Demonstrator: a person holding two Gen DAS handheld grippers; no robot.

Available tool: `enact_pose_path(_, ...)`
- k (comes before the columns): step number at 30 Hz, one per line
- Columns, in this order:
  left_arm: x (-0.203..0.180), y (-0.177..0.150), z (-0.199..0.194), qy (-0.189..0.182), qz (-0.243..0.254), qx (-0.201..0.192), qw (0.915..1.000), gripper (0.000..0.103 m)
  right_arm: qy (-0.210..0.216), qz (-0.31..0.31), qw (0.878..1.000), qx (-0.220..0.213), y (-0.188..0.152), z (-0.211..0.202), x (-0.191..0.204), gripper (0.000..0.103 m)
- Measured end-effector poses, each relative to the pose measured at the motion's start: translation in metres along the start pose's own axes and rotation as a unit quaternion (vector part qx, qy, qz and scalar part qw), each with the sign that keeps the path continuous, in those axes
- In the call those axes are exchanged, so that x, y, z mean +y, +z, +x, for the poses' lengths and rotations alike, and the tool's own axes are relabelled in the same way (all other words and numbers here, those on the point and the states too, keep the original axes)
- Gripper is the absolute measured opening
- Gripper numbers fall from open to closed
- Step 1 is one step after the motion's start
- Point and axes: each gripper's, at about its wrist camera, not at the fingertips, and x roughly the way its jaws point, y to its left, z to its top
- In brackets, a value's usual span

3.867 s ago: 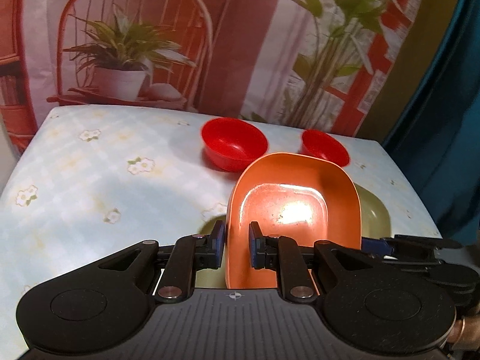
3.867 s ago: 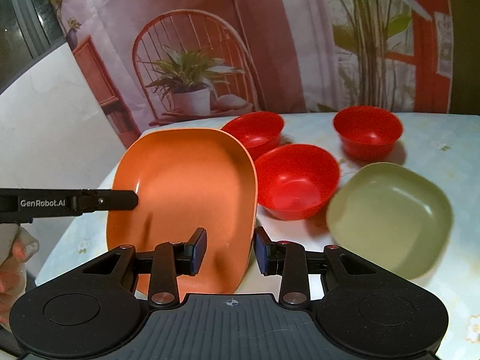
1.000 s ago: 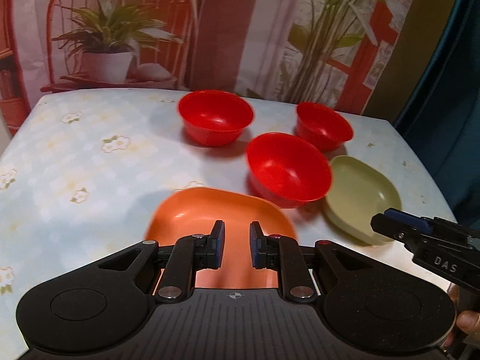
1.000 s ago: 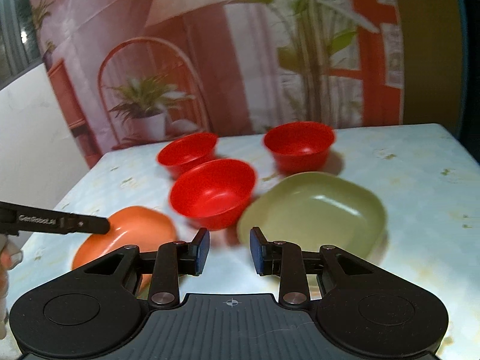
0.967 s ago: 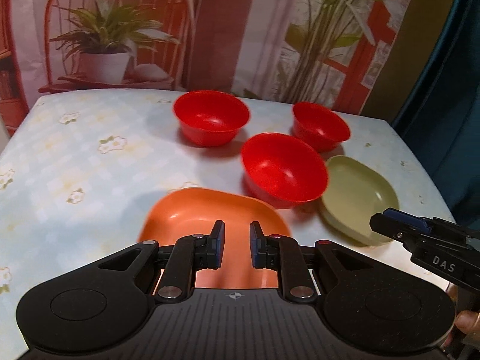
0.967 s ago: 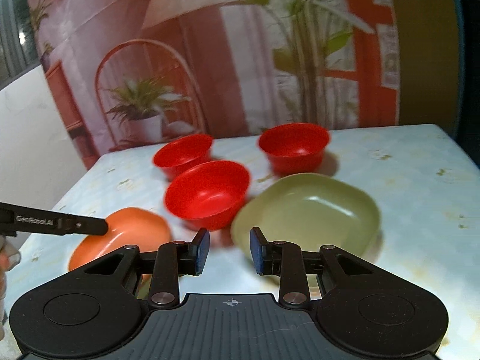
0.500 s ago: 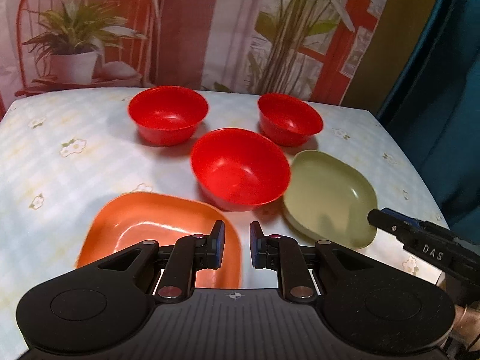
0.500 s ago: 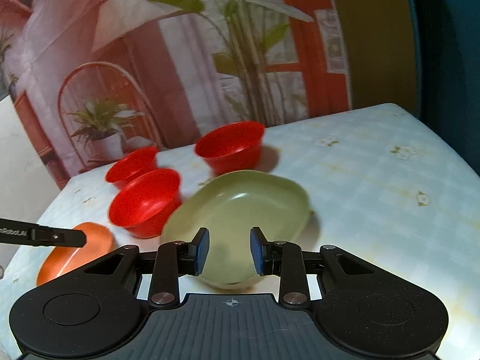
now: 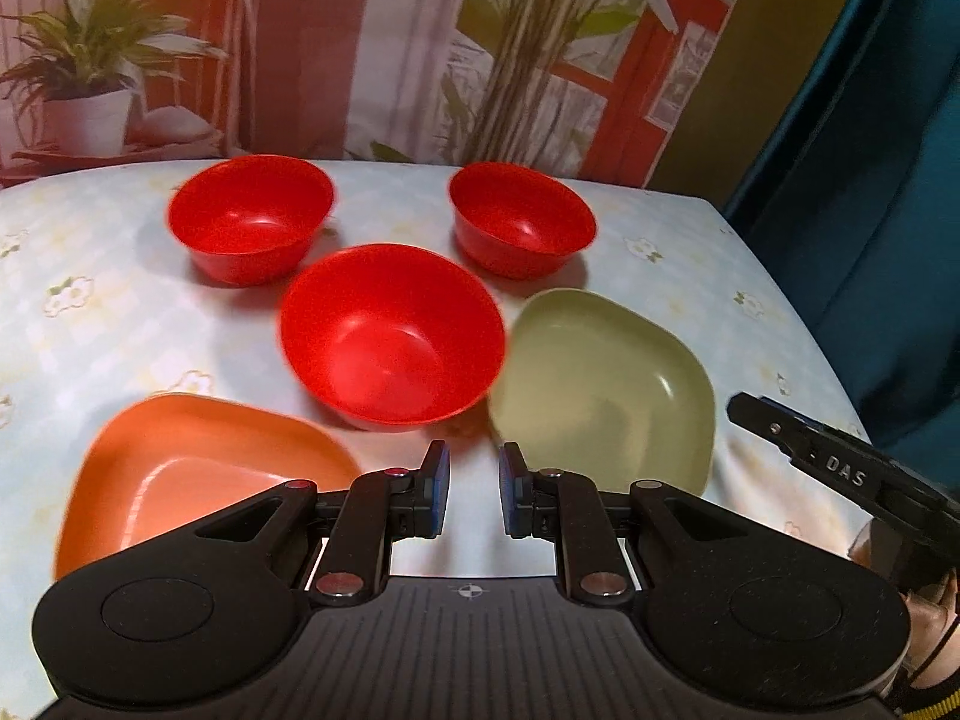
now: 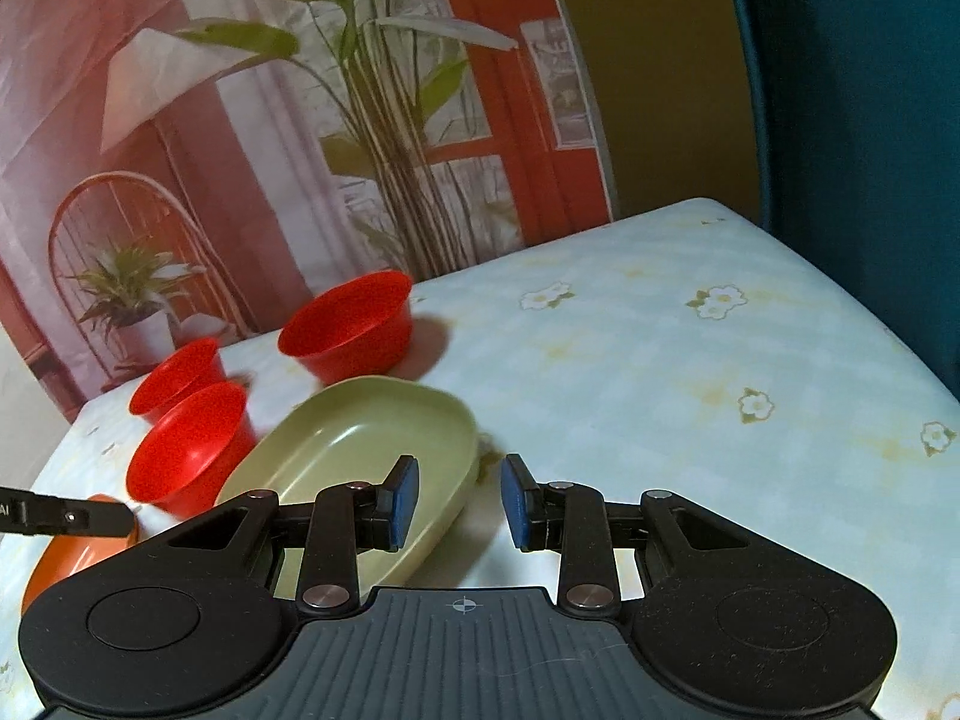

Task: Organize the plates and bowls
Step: 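Move the right gripper to the large green plate and grip its rim, then lift the green plate with the right gripper and carry it over the orange plate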

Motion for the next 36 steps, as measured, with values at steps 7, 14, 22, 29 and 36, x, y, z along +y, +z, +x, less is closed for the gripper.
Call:
enact_pose_path(7,-0.014,0.003,0.025,0.001,-0.007,0.015,0.9999,0.019,-0.012,-0.017,1.0,0.001,0.007,0.014,-0.005,0.029)
enact_pose_path(14,-0.025,0.006,0.043,0.015,0.004,0.017,0.9997,0.022,-0.011,-0.029,0.999,0.008,0.009,0.03,-0.004,0.029)
enact_pose_path(22,-0.03,0.009,0.049,0.019,0.01,0.009,0.9997,0.03,-0.004,-0.021,1.0,0.016,0.008,0.038,-0.007,0.027)
enact_pose_path(29,-0.025,0.01,0.048,0.008,-0.005,0.007,0.9999,0.03,0.007,-0.014,1.0,0.018,0.005,0.04,-0.01,0.013)
enact_pose_path(36,-0.026,0.002,0.044,-0.008,0.005,0.0,1.0,0.03,0.011,-0.015,1.0,0.012,0.001,0.036,-0.009,0.009)
